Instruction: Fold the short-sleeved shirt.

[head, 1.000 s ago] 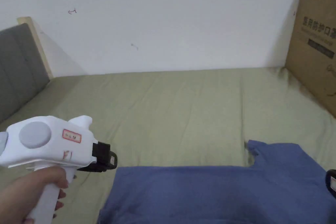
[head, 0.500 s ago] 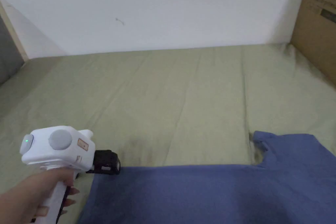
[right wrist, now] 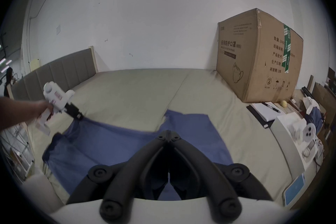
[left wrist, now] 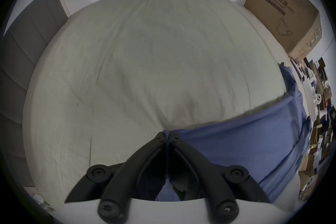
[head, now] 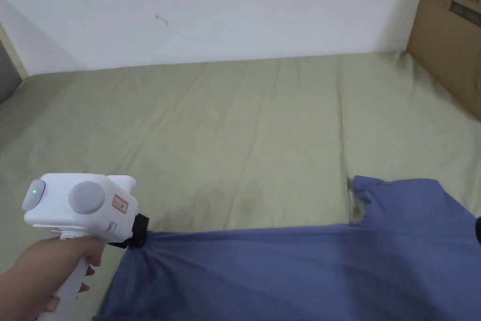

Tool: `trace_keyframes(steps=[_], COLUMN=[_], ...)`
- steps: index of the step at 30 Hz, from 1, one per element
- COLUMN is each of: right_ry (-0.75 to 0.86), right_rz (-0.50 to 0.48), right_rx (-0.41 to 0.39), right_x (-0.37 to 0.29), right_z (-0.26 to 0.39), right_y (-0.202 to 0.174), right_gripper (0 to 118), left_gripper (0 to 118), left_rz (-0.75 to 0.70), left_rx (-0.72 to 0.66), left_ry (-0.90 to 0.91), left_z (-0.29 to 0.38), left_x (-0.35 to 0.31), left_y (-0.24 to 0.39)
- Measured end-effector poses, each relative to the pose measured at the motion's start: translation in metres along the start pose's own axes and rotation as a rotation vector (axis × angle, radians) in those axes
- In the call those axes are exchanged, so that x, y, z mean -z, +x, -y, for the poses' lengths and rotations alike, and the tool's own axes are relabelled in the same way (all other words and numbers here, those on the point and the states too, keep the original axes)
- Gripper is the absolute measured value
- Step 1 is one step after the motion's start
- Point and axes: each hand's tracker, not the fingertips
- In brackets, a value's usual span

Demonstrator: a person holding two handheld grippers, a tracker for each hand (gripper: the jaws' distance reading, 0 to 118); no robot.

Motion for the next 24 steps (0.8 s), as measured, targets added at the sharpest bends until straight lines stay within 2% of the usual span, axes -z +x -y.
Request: trace_keyframes(steps=[3, 5, 6, 7, 8, 9, 10, 11, 13, 15, 20, 21, 22, 23, 24], right_ry=[-0.009, -0.154, -0.259, -0.351, -0.414, -0.486, -0.535, -0.558, -0.59, -0.646, -0.731, -0.744, -0.763, -0.761, -0.741], right_rz=[-0.042, -0.124, -0.118, -0.102, -0.115, -0.114, -0.08, -0.054, 0.02, 0.094, 0.15, 0.138, 0.119, 0.151, 0.137], right_rx=[0.117, 0.184, 0.212, 0.231, 0.256, 0.28, 0.297, 0.296, 0.3, 0.272, 0.221, 0.224, 0.217, 0.159, 0.117], right_x=[0.03, 0.07, 0.093, 0.12, 0.14, 0.159, 0.175, 0.188, 0.208, 0.226, 0.257, 0.257, 0.257, 0.251, 0.245], right_z=[-0.04, -0.061, -0.068, -0.068, -0.066, -0.064, -0.058, -0.051, -0.044, -0.024, -0.001, 0.0, 0.001, -0.002, -0.004], right_y=[0.042, 0.069, 0.079, 0.088, 0.096, 0.102, 0.106, 0.11, 0.117, 0.125, 0.131, 0.13, 0.127, 0.118, 0.112], right_gripper=[0, 3, 14, 40, 93, 115, 117, 111, 109, 108, 100, 92, 74, 62, 55], left_gripper=[0, 0, 0, 0, 0, 0, 0, 0, 0, 0, 0, 0, 0, 0, 0], left_rz=[0.013, 0.024, 0.029, 0.035, 0.034, 0.032, 0.031, 0.034, 0.041, 0.062, 0.043, 0.046, 0.043, 0.039, 0.039], left_rx=[0.001, 0.007, 0.01, 0.015, 0.019, 0.02, 0.019, 0.018, 0.006, -0.022, -0.025, -0.03, -0.036, -0.044, -0.049], left_ry=[0.107, 0.178, 0.212, 0.24, 0.261, 0.278, 0.288, 0.298, 0.324, 0.332, 0.287, 0.278, 0.276, 0.268, 0.259], left_z=[0.007, 0.011, 0.015, 0.019, 0.022, 0.026, 0.029, 0.033, 0.036, 0.038, 0.037, 0.037, 0.038, 0.039, 0.039], left_x=[-0.018, -0.029, -0.036, -0.041, -0.043, -0.046, -0.049, -0.052, -0.053, -0.054, -0.041, -0.039, -0.038, -0.037, -0.035], left_y=[0.006, 0.011, 0.015, 0.018, 0.015, 0.017, 0.018, 0.019, 0.019, 0.017, 0.011, 0.009, 0.008, 0.007, 0.005])
